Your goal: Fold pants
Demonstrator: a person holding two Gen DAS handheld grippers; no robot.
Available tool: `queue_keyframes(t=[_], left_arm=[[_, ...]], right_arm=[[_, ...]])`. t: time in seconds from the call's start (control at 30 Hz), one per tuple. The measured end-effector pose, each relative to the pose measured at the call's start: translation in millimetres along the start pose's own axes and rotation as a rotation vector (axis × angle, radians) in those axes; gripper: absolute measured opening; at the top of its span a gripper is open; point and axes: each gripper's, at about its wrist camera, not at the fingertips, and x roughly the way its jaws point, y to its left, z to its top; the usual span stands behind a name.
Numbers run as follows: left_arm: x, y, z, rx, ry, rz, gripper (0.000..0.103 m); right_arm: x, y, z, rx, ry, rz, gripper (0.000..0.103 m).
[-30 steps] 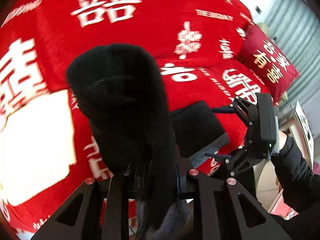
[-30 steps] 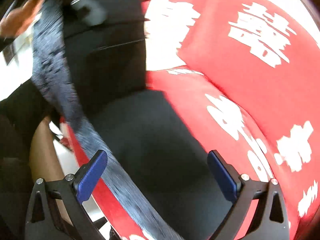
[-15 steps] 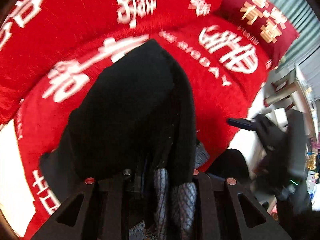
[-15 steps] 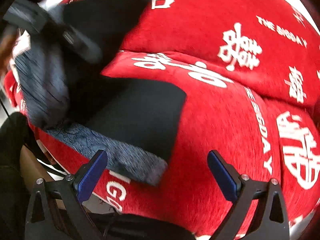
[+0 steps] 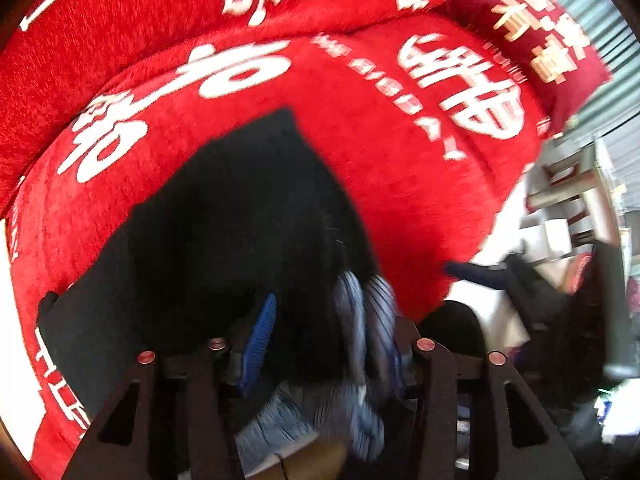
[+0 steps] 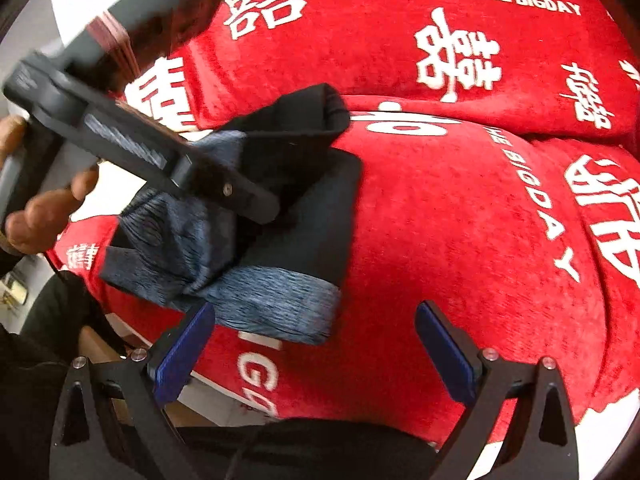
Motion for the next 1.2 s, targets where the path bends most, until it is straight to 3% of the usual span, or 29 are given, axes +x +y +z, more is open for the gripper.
queue_keyframes(t=[0.07, 0.13, 0.2, 0.3, 0.4, 0.47, 0.6, 0.7, 0.8, 0.83, 0.97, 1.0, 1.07, 1.13, 1.2], left_arm=[[-20.2, 0.6, -6.1, -0.007, -0.026, -0.049, 0.055], [-45.8, 6.7, -15.4, -0.016, -0.108, -0.056, 0.079], [-61.5, 17.7, -26.2, -0.019, -0.195, -0.02, 0.092], [-50.8, 46.9, -42.2, -0.073, -0.2, 0.116, 0.092], [-22.3, 84.5, -60.3, -0.184, -0.133, 0.179, 0.092], [-9.1, 108.8, -75.9, -0.252, -0.14, 0.225, 0.092], [-8.7, 133.0, -94.2, -0.319, -0.189, 0.203, 0.092], [-12.0, 135.3, -93.3, -0.338, -0.192, 0.182, 0.092], [-33.4, 134.5, -91.0, -0.338, -0.249, 0.178, 0.092], [-40.3, 135.7, -90.6, -0.337, -0.272, 0.177, 0.092], [-44.5, 162.5, -79.9, -0.438, -0.294, 0.256, 0.092], [-40.8, 172.2, -77.2, -0.482, -0.279, 0.276, 0.092], [-30.7, 190.6, -74.1, -0.574, -0.242, 0.282, 0.092], [-22.5, 201.9, -75.0, -0.631, -0.208, 0.29, 0.092], [-12.3, 209.0, -75.2, -0.641, -0.185, 0.307, 0.092]], right_arm=[[1.1, 4.9, 3.0, 0.001, 0.0, 0.043, 0.101], [-1.9, 7.7, 5.0, 0.005, -0.012, 0.084, 0.102], [-2.8, 6.7, 8.1, 0.023, -0.027, 0.121, 0.102], [5.7, -0.9, 14.6, 0.087, -0.024, 0.158, 0.102], [25.4, -12.5, 22.3, 0.158, 0.014, 0.077, 0.102], [42.1, -10.6, 27.2, 0.167, 0.086, 0.066, 0.069], [44.9, 20.7, 35.4, 0.092, 0.107, -0.002, 0.064], [49.8, 19.9, 36.0, 0.096, 0.136, -0.022, 0.064], [43.0, 5.0, 39.2, 0.169, 0.172, -0.049, 0.08], [34.7, 0.0, 43.1, 0.192, 0.164, -0.099, 0.08], [-7.0, 10.1, 70.1, 0.13, -0.032, -0.214, 0.081], [-10.9, 22.2, 82.7, 0.083, -0.075, -0.192, 0.081], [-2.9, 43.3, 101.2, 0.014, -0.078, -0.129, 0.081], [21.1, 68.0, 120.5, -0.071, -0.049, -0.041, 0.081], [57.0, 79.9, 132.8, -0.135, 0.004, -0.041, 0.081]])
